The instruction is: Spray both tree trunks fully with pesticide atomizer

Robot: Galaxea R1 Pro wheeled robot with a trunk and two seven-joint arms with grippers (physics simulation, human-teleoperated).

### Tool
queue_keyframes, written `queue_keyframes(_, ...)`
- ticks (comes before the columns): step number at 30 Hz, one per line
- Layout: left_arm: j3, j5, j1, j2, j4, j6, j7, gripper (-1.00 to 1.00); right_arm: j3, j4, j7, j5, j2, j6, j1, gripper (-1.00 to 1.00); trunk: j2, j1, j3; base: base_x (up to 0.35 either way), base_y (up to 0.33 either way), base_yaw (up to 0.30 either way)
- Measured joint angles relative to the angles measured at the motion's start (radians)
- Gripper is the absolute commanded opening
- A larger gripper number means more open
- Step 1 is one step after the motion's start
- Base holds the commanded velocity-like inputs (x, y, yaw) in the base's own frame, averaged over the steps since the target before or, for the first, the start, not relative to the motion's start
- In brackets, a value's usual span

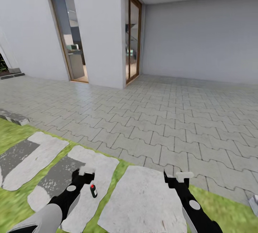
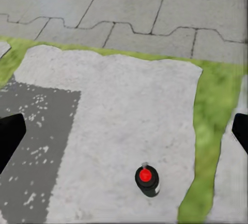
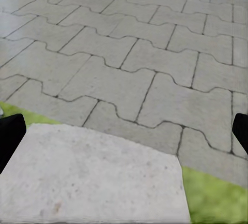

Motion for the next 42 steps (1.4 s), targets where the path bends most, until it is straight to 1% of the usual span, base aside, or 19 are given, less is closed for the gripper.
queue_keyframes(2, 0.003, 0.001, 0.000, 0.002, 0.001, 0.004, -0.035, 1.00, 0.000, 0.009, 0.001, -0.001, 0.000, -0.001, 0.001, 1.00, -0.014, 0.008, -0.006, 0.000, 0.000, 0.000)
queue_keyframes(4, 0.006, 0.003, 0.000, 0.004, 0.001, 0.005, -0.048, 1.00, 0.000, 0.012, 0.001, 0.000, 0.000, -0.002, 0.002, 1.00, -0.028, 0.015, -0.013, 0.000, 0.000, 0.000)
queue_keyframes(7, 0.008, 0.017, 0.000, 0.006, 0.001, 0.006, -0.060, 1.00, -0.001, 0.015, -0.001, 0.001, -0.001, -0.002, 0.002, 1.00, -0.049, 0.027, -0.022, 0.000, 0.000, 0.000)
queue_keyframes(14, 0.006, 0.030, 0.000, 0.005, 0.008, -0.003, -0.057, 1.00, -0.002, 0.017, -0.002, 0.004, -0.002, -0.001, 0.002, 1.00, -0.098, 0.054, -0.044, 0.000, 0.000, 0.000)
queue_keyframes(31, 0.007, 0.033, 0.000, 0.001, 0.003, -0.008, -0.055, 1.00, -0.003, 0.015, -0.004, 0.003, -0.004, -0.004, 0.002, 1.00, -0.217, 0.119, -0.097, 0.000, 0.000, 0.000)
queue_keyframes(42, 0.006, 0.033, 0.000, 0.001, 0.005, -0.010, -0.055, 1.00, -0.005, 0.014, -0.006, -0.001, 0.000, -0.003, 0.002, 1.00, -0.220, 0.124, -0.150, 0.000, 0.000, 0.097)
